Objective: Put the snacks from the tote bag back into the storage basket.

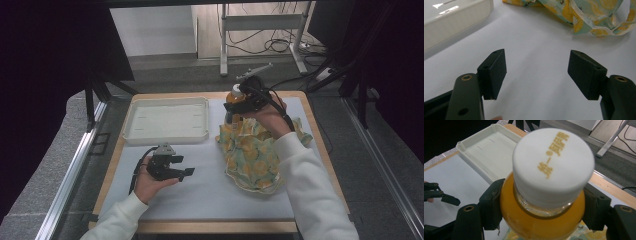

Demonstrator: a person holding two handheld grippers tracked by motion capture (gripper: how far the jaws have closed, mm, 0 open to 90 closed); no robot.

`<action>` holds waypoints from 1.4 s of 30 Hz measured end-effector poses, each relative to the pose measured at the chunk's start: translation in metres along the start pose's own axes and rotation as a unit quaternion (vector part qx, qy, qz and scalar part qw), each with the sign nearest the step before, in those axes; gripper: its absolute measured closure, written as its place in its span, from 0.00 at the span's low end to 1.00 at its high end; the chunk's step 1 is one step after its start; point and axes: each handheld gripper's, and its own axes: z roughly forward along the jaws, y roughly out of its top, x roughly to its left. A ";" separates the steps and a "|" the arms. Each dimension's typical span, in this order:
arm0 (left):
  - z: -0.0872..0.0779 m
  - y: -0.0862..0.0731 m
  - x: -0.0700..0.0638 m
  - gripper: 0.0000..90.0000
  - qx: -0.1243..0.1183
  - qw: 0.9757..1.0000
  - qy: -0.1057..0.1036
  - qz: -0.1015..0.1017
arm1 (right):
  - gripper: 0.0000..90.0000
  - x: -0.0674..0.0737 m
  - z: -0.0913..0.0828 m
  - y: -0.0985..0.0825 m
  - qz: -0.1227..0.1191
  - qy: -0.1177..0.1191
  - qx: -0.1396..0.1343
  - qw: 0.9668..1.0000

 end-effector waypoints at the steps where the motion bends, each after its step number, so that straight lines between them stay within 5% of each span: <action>1: 0.000 0.000 0.000 0.35 0.001 1.000 0.000 0.001 | 0.34 0.001 0.001 0.000 0.001 0.001 0.001 1.000; 42: 0.001 -0.002 0.000 0.35 0.006 1.000 -0.002 0.002 | 0.33 0.027 0.054 0.021 -0.017 0.033 0.005 0.999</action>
